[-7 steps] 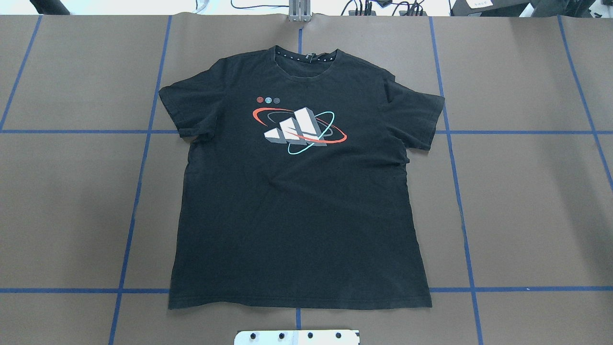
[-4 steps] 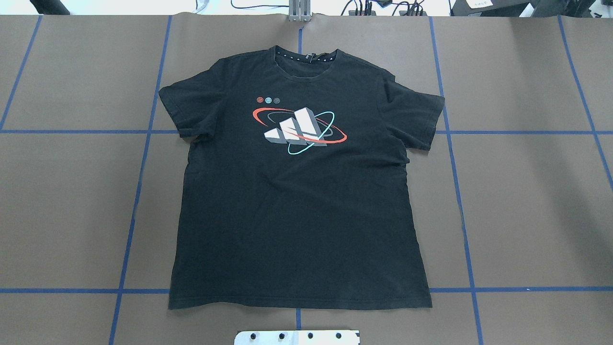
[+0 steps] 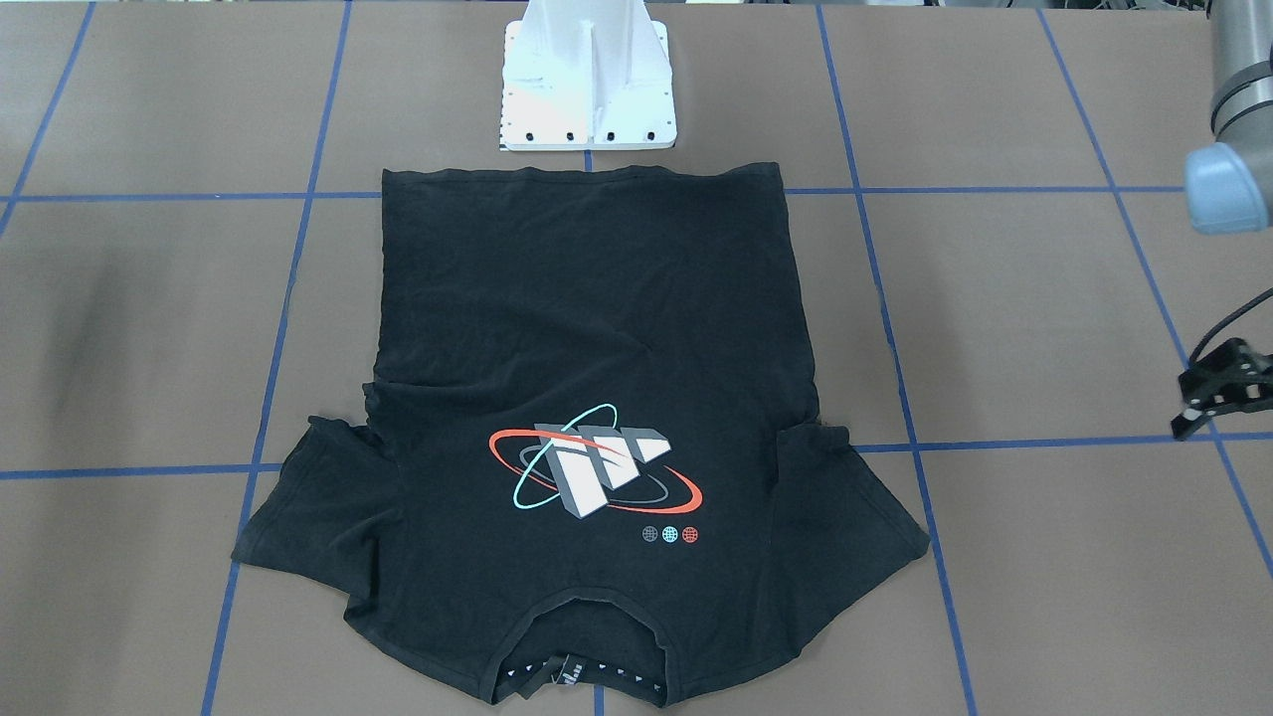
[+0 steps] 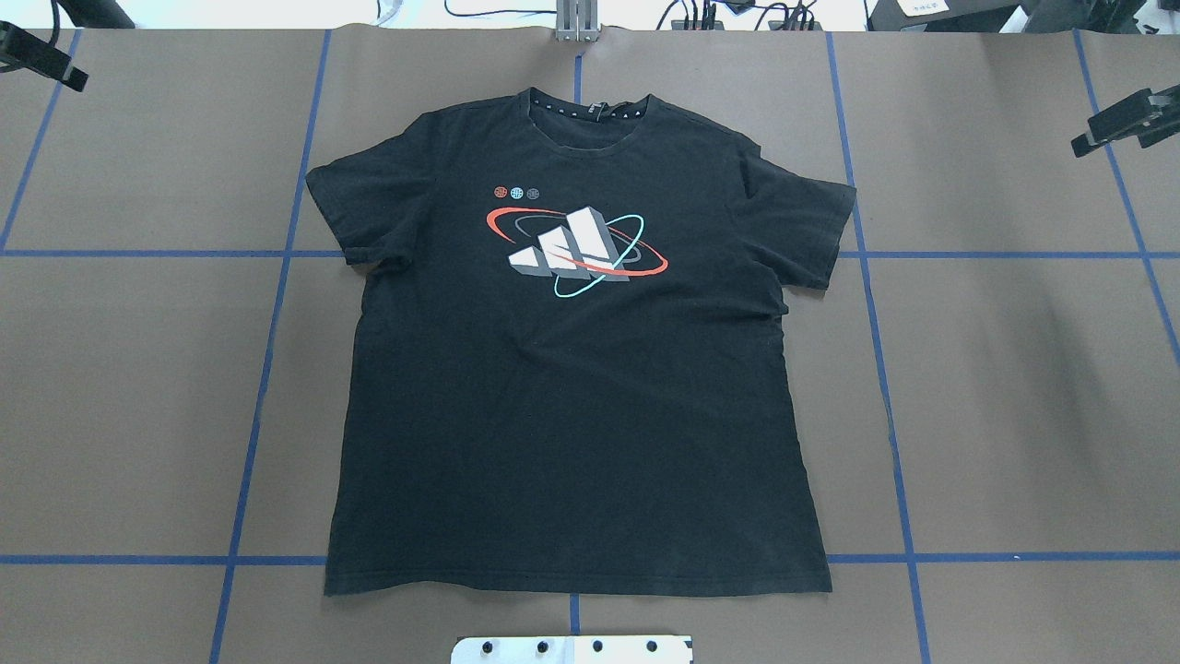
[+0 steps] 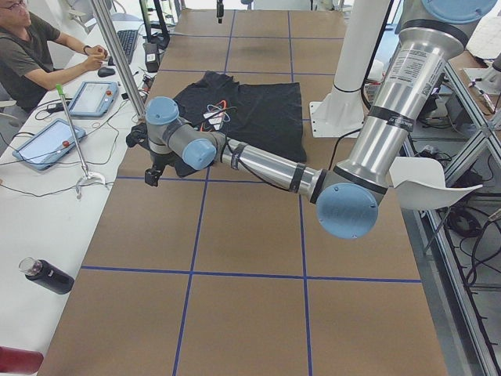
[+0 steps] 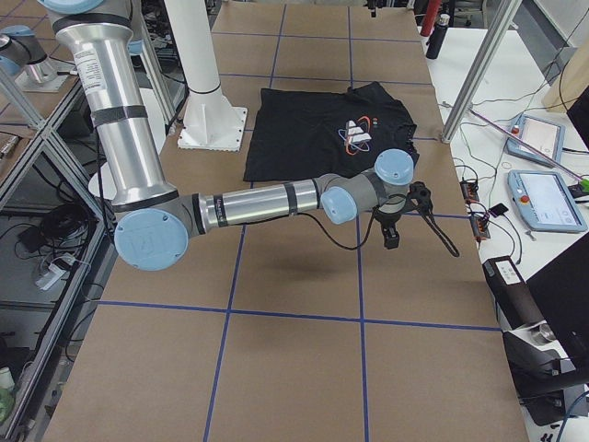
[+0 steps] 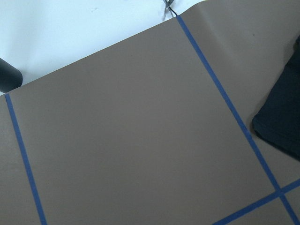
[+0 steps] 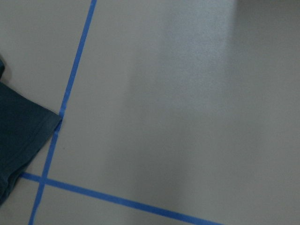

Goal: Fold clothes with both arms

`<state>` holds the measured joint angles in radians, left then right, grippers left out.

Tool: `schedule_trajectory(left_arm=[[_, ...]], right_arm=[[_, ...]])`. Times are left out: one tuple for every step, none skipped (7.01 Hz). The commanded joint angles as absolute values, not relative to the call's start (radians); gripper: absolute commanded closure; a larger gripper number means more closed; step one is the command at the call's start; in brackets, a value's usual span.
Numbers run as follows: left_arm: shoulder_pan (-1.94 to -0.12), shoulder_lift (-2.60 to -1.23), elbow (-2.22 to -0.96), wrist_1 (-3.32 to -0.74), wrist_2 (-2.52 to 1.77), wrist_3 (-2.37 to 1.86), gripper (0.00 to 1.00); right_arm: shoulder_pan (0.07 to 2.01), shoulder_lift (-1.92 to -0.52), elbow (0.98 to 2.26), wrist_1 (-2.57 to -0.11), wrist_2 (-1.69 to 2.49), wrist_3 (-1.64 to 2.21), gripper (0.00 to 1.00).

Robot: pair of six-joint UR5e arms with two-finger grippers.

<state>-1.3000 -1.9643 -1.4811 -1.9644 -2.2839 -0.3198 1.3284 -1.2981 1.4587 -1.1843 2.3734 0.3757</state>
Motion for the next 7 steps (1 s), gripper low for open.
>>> schedule_trajectory(left_arm=[[-1.229,-1.982,-1.427,-2.167,-2.278,-0.600,0.00],[-1.229,-1.993,-1.408,-2.187,-2.278,-0.606,0.00],[-1.229,-2.015,-1.398,-2.186,-2.278,-0.607,0.00],[-1.229,-2.019,-1.394,-2.187,-2.278,-0.609,0.00],[-1.229,-2.023,-1.394,-2.186,-2.278,-0.609,0.00],[-1.229,-2.026,-1.390,-2.187,-2.279,-0.611,0.00],[-1.229,-2.031,-1.381,-2.195,-2.278,-0.621,0.00]], right_arm=[[1.270,-1.220,1.314,-0.923,2.370,0.631,0.00],[1.231,-1.210,1.274,-0.832,2.344,0.658,0.00],[1.177,-1.168,1.250,-0.816,2.265,0.708,0.01],[1.125,-1.091,1.183,-0.810,2.225,0.785,0.02],[1.093,-1.063,1.139,-0.775,2.206,0.790,0.02],[1.077,-1.063,1.108,-0.722,2.204,0.792,0.03],[1.057,-1.063,1.100,-0.707,2.192,0.792,0.03]])
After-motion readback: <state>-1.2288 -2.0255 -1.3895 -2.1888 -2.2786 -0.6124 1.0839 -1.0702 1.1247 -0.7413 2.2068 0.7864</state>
